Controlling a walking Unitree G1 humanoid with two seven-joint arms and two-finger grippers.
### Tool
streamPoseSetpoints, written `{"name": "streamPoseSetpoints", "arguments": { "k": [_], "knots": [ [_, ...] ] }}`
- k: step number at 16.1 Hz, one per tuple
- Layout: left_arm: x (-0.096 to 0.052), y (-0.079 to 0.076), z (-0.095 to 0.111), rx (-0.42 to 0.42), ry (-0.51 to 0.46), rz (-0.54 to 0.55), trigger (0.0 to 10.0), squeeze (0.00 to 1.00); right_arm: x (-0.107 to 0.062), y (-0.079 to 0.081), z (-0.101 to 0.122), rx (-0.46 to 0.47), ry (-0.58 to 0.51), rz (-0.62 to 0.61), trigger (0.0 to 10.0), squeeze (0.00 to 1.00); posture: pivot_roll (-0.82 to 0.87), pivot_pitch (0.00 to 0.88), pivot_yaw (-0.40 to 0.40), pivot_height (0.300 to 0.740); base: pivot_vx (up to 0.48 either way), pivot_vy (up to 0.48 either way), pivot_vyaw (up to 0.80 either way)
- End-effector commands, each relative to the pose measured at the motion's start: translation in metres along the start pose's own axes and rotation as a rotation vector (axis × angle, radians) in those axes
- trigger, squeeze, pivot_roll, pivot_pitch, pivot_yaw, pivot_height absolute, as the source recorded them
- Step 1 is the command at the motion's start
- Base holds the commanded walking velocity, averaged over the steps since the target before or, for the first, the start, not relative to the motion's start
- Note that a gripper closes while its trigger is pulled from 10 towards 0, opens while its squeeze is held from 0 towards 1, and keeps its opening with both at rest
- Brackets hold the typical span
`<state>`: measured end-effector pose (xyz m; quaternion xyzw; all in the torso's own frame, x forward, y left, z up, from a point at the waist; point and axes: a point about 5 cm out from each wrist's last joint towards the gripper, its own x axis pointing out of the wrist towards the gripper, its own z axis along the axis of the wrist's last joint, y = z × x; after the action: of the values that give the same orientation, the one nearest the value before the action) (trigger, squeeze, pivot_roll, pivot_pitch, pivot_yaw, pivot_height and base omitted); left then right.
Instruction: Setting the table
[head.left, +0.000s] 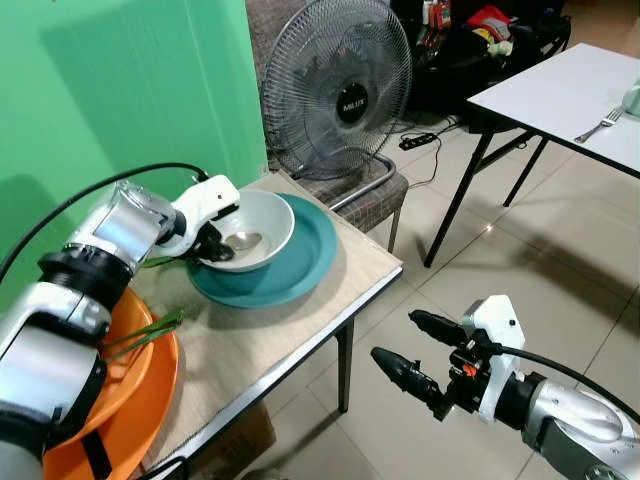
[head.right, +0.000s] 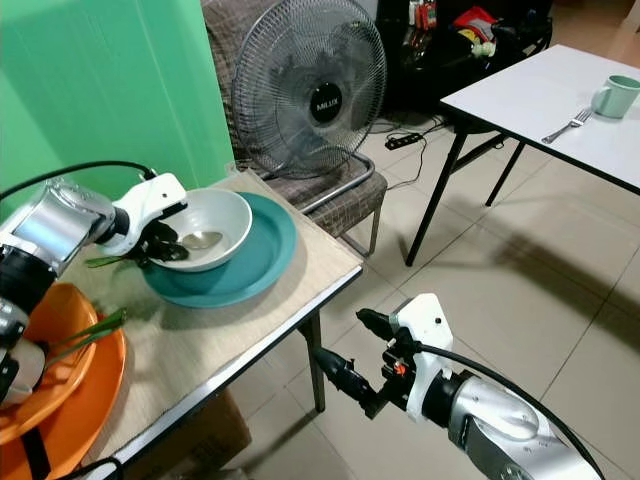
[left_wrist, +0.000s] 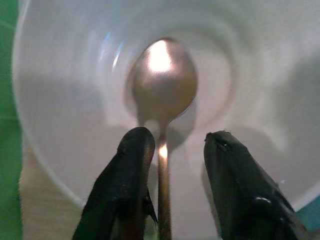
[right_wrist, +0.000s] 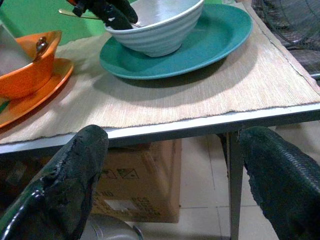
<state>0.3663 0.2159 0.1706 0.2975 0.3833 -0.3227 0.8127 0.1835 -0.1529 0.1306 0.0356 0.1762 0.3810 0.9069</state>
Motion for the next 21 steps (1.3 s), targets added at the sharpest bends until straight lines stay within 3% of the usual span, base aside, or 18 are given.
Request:
{"name": "streamPoseSetpoints", "arguments": {
  "k": [1, 3, 16, 21],
  "knots": [
    [0.000, 0.003, 0.000, 0.012, 0.014, 0.020, 2.6, 0.00, 0.000, 0.002, 0.003, -0.005, 0.004, 0.025, 10.0, 0.00, 0.05, 0.000, 0.052, 0.740, 0.000, 0.000, 0.00],
    [0.000, 0.004, 0.003, 0.012, 0.010, 0.017, 0.0, 0.00, 0.000, 0.002, 0.003, -0.007, 0.009, 0.032, 10.0, 0.00, 0.05, 0.000, 0.051, 0.740, 0.000, 0.000, 0.00],
    [0.008, 0.004, 0.009, 0.038, 0.006, 0.008, 0.0, 0.00, -0.001, 0.009, 0.001, -0.006, 0.024, 0.063, 10.0, 0.00, 0.03, 0.000, 0.041, 0.740, 0.000, 0.000, 0.00],
    [0.003, 0.009, 0.016, 0.046, -0.017, 0.040, 0.0, 0.00, 0.000, 0.007, 0.005, -0.011, 0.020, 0.063, 10.0, 0.00, 0.04, 0.000, 0.036, 0.740, 0.000, 0.000, 0.00]
  ]
}}
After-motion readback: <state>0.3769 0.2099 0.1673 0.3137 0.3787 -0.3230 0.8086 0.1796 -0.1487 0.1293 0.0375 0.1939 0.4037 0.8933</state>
